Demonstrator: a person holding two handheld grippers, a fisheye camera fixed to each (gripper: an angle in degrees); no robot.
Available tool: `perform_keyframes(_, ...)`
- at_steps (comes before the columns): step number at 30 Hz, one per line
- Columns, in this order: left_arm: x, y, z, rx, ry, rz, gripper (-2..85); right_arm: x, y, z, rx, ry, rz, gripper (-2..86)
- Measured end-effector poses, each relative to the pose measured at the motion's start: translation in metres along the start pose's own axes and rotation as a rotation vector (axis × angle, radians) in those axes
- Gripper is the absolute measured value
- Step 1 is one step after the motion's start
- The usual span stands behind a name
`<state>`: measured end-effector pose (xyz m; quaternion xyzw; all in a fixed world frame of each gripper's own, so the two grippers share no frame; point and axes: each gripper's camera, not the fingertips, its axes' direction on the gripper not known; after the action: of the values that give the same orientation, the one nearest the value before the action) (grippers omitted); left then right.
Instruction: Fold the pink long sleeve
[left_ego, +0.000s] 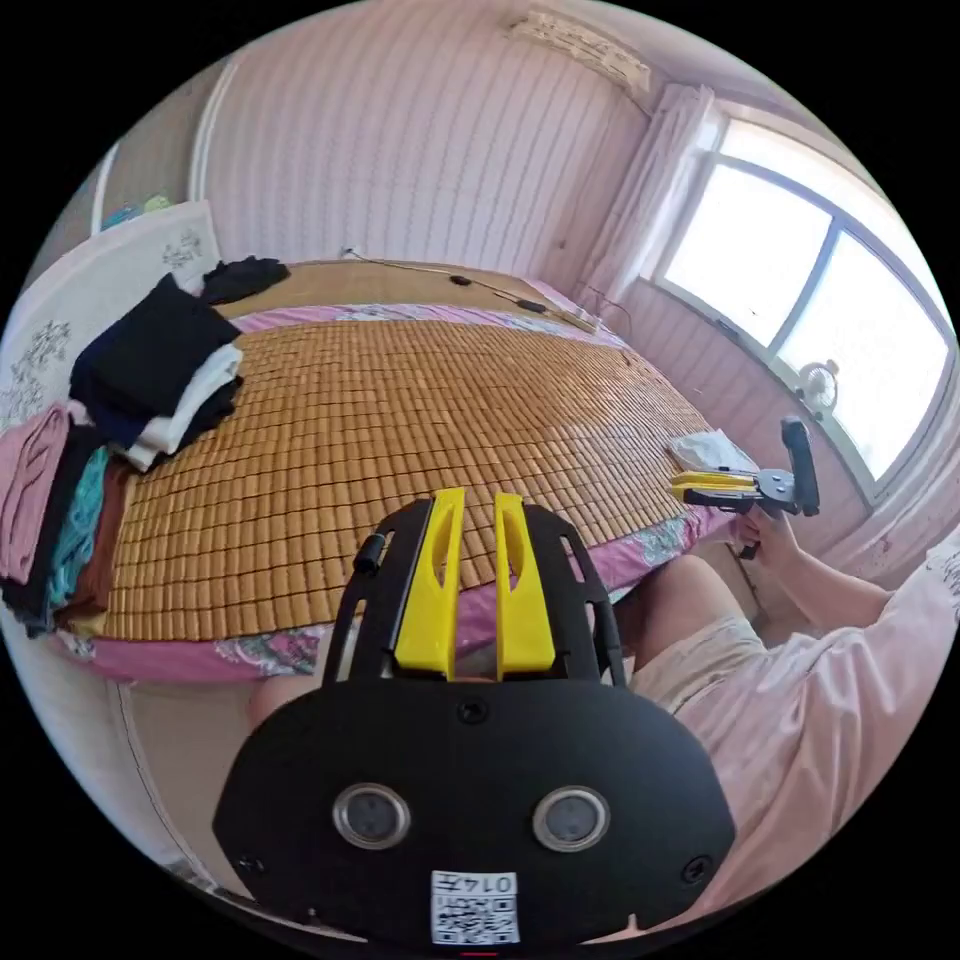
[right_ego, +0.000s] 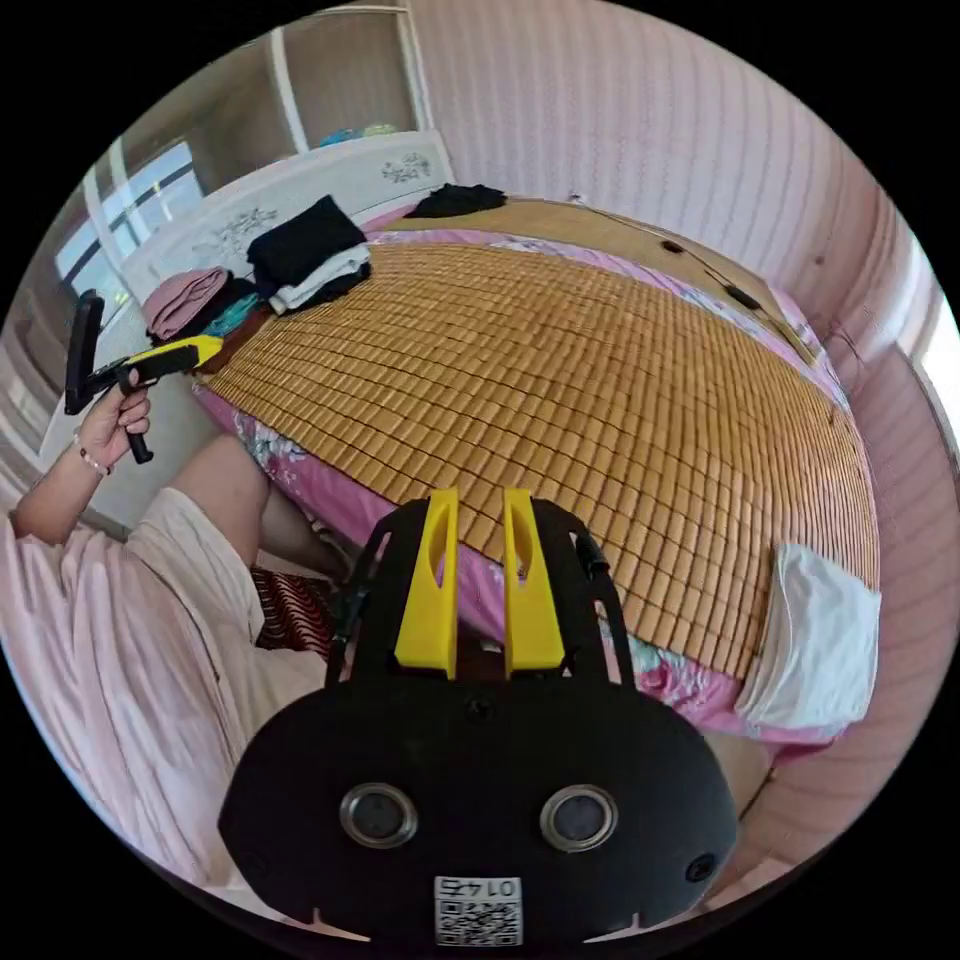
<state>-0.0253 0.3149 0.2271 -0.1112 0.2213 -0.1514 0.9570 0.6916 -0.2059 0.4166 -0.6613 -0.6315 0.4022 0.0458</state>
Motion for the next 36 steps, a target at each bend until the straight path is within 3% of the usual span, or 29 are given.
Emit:
perform_keyframes(8, -0.133, 0.122, -0.184, 0.234, -0.319, -0.488, 6.3, -0.259, -0.196, 0.017, 0.030, -0.188, -0.778, 7.9)
perform_keyframes(13, -0.165, 0.146, -0.260, 0.336, -0.421, -0.591, 6.8, -0.392, -0.281, 0.006, 0.095, -0.257, -1.003, 8.5)
perform_keyframes(20, -0.179, 0.103, -0.307, 0.433, -0.488, -0.613, 8.9, -0.560, -0.352, 0.028, 0.093, -0.088, -1.166, 12.9)
perform_keyframes(25, -0.183, 0.080, -0.322, 0.366, -0.523, -0.663, 9.7, -0.615, -0.372, 0.061, 0.039, -0.111, -1.171, 13.0)
perform_keyframes(28, -0.180, 0.084, -0.333, 0.316, -0.493, -0.719, 5.2, -0.620, -0.385, 0.096, -0.032, -0.061, -1.170, 8.9)
perform_keyframes(31, -0.165, 0.087, -0.346, 0.238, -0.524, -0.690, 1.6, -0.602, -0.403, 0.092, 0.045, -0.024, -1.158, 2.0)
perform_keyframes(36, -0.106, 0.099, -0.410, 0.359, -0.541, -0.596, -0.5, -0.546, -0.456, 0.043, 0.110, -0.132, -1.087, 0.6)
